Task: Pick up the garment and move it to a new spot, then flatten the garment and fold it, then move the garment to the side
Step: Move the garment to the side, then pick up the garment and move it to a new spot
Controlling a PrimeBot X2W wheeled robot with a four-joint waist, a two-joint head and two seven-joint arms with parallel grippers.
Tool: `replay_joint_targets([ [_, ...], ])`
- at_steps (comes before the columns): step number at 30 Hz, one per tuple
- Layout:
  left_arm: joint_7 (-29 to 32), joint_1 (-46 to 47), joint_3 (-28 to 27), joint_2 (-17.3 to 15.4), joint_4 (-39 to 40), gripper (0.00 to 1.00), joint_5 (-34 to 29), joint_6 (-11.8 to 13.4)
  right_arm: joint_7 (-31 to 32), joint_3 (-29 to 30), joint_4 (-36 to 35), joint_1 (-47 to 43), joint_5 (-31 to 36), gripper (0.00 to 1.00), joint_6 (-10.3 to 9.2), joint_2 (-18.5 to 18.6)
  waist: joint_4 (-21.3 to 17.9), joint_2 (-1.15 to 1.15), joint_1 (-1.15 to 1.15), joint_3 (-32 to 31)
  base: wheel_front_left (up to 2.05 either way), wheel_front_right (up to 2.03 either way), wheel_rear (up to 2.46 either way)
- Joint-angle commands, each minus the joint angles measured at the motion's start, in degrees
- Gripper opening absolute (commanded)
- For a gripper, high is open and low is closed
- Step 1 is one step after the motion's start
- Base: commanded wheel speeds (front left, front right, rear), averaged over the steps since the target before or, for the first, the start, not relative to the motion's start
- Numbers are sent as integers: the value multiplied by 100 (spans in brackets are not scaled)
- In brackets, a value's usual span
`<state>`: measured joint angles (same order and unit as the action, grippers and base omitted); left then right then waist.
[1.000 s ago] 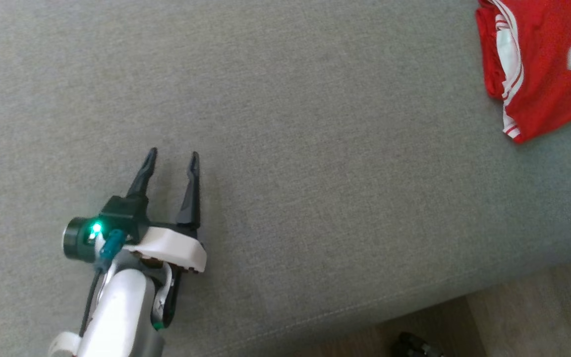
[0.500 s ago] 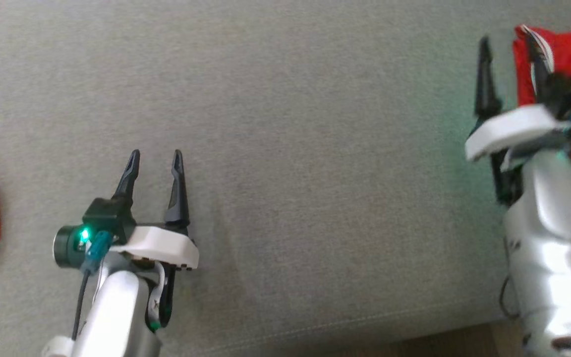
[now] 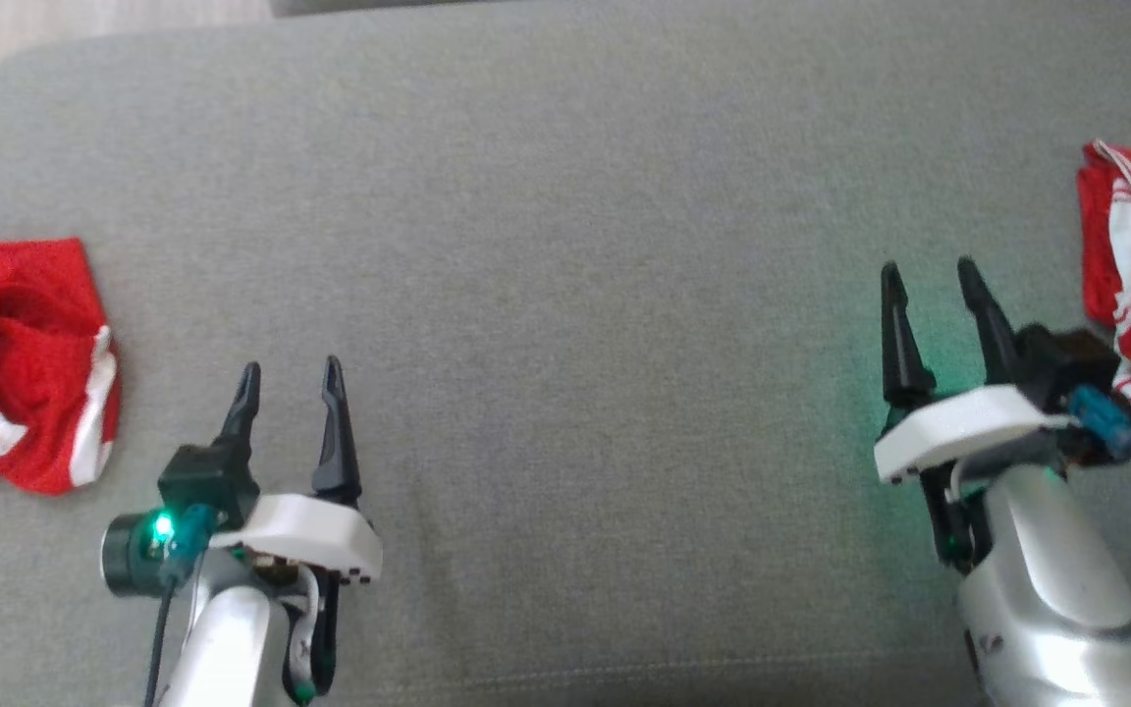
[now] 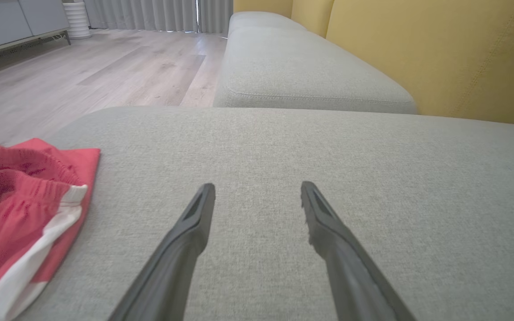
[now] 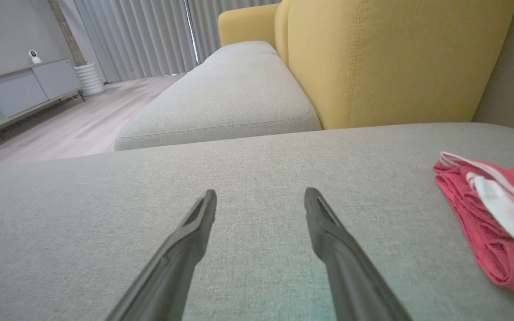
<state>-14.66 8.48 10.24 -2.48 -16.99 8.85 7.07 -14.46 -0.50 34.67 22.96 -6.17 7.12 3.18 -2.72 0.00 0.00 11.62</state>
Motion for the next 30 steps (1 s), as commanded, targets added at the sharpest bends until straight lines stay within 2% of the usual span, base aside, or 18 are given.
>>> replay_joint_targets([
  [1, -34, 46, -185, -40, 141, 100, 49, 10, -53, -129, -184, -11, -98, 100, 36, -29, 109, 0, 0, -141, 0, 0, 0],
  [18, -34, -472, -309, -40, 98, 100, 65, 54, -53, -362, -418, -790, -279, 100, 36, -30, 175, 0, 0, -914, 0, 0, 0],
  [30, -34, -441, -255, -40, 112, 100, 103, 63, -53, -451, -480, -801, -298, 100, 36, -30, 333, 0, 0, -765, 0, 0, 0],
])
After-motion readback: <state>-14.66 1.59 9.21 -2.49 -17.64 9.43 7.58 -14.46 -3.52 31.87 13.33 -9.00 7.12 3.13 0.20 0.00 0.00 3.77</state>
